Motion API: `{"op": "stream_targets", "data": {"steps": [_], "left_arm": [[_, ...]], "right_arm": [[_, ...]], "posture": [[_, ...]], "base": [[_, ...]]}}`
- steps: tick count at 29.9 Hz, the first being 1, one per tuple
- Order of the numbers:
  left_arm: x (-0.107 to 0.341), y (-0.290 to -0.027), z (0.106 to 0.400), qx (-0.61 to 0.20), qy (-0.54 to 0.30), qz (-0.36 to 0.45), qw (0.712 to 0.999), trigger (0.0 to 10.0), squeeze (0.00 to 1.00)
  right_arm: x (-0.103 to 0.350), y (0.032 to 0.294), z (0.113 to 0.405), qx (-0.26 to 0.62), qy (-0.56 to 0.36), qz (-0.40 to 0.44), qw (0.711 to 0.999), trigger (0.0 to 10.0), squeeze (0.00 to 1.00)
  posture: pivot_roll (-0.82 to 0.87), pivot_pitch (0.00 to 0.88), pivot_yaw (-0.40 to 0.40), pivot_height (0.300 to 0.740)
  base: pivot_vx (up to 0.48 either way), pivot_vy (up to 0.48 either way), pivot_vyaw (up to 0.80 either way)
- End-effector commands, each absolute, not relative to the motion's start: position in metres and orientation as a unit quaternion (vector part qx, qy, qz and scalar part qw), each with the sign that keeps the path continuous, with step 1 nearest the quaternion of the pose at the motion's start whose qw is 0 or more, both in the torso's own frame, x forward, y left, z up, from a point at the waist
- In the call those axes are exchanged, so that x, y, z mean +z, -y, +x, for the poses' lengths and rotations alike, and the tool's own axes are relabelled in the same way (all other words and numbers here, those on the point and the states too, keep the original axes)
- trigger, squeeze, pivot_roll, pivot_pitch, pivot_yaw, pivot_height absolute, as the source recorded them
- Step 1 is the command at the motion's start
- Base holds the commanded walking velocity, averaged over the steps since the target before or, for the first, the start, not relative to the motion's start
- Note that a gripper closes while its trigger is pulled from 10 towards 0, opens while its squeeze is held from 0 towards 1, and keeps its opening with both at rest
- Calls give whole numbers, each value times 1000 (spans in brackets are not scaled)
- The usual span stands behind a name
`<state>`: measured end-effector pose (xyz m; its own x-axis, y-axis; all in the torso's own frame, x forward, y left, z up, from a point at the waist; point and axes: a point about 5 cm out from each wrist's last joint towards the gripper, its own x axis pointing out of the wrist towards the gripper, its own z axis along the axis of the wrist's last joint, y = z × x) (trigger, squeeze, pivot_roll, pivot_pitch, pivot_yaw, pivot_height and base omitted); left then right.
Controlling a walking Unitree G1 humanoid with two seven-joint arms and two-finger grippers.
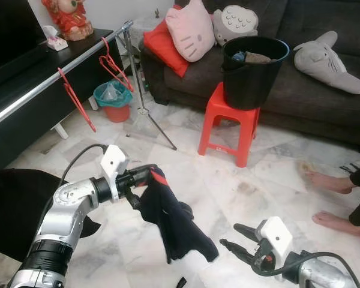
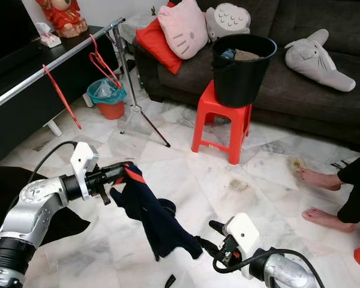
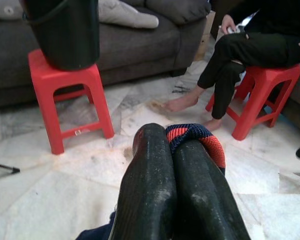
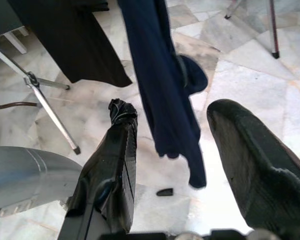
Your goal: Hang hanger
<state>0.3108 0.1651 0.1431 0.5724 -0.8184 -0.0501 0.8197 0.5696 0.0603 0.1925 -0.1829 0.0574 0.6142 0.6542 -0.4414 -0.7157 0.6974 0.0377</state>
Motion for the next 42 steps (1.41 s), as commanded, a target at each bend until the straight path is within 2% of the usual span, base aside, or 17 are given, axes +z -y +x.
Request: {"op": "stream_targets", "data": {"steps": [1, 13, 26, 33, 42], "left_arm": [[160, -168, 314, -461, 20, 42, 886, 10000, 0], [167, -173, 316, -458, 25, 42, 888, 10000, 0], [171, -193, 311, -494, -9, 71, 866, 10000, 0], [168, -185, 305, -527, -20, 61, 848, 10000, 0], [167, -189, 308, -514, -23, 63, 855, 10000, 0]], "right_arm": [[54, 180, 192, 382, -217, -66, 896, 10000, 0], [40, 188, 189, 355, -227, -64, 904, 10000, 0], [50, 192, 173, 436, -238, -48, 867, 10000, 0], [59, 176, 168, 488, -230, -32, 842, 10000, 0], [56, 186, 174, 456, -234, -64, 856, 10000, 0]], "posture": [[-52, 68, 77, 740], [-52, 69, 82, 740], [-51, 71, 78, 740], [-53, 72, 76, 740], [-51, 70, 76, 740]], "base": [[0, 0, 0], [0, 0, 0], [0, 0, 0], [0, 0, 0], [0, 0, 0]]}}
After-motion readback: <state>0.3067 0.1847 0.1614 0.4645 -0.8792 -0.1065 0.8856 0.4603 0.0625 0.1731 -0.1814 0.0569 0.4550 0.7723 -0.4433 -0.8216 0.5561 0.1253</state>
